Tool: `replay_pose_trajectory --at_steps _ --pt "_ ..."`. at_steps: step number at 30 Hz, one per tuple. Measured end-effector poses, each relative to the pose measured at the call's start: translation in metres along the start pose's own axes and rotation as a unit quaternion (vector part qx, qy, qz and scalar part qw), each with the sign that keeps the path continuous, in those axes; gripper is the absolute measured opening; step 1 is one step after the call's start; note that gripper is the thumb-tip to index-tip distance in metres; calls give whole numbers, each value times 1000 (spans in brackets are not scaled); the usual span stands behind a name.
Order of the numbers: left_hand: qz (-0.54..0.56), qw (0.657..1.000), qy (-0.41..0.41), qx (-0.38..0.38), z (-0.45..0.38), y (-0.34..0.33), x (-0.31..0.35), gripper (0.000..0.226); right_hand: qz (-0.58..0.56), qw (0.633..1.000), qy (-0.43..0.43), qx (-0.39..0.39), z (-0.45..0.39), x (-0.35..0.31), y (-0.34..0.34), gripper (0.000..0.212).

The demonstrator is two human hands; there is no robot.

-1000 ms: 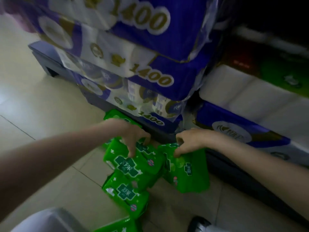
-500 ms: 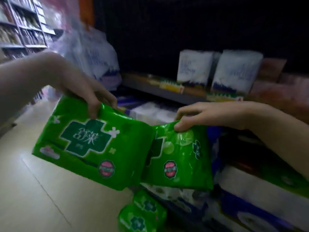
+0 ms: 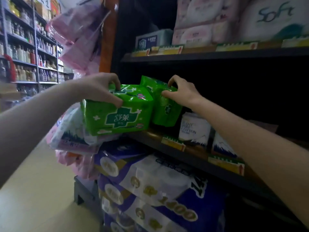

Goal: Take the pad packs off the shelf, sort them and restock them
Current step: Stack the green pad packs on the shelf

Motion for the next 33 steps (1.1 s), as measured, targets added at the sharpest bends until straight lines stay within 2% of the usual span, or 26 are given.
replay_pose_trajectory --at_steps 2,5,6,8,10,13,15,17,21,26,29,31,33 --pt "-30 998 -31 41 -12 -15 10 41 53 998 29 2 -19 5 -14 35" --pt "-47 995 -55 63 -32 -36 14 44 176 981 73 -12 -37 17 -40 39" --pt "-53 995 -53 71 -38 -39 14 44 221 972 71 -38 -43 26 -52 43" --pt "-66 991 -65 101 -49 -43 19 46 288 947 27 -136 -50 50 -77 54" --pt "-71 989 -64 110 -60 -52 22 47 309 929 -8 -202 -53 68 -89 54" --pt "-49 994 -70 73 -80 -69 22 46 239 958 8 -160 -53 65 -70 47" --pt "-19 996 -88 23 -93 -86 26 44 125 983 29 -130 -49 60 -53 53" --pt "21 994 -97 -34 -106 -105 28 46 36 989 62 -132 -38 55 -43 63" --pt "38 991 -90 -94 -132 -126 30 51 27 985 106 -133 -32 58 -44 86" --pt "-30 992 -77 -90 -155 -123 14 58 62 983 111 -132 -47 46 -52 70" --pt "-78 992 -71 -63 -160 -128 -5 48 95 980 117 -132 -58 30 -68 58" --pt "-62 993 -69 -73 -157 -146 -13 46 128 974 109 -150 -63 32 -86 44" --pt "-24 992 -85 -92 -154 -170 -10 58 164 971 77 -158 -65 48 -94 35"
Point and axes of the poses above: each hand's wrist, its own z-axis away from the middle knuckle, its own y-axis out of the back of the hand, x = y × z, the point moved 9 cm from there along -z, towards the middle knuckle, and after that the axes turned 9 degrees about z, right-handed, at the moved point
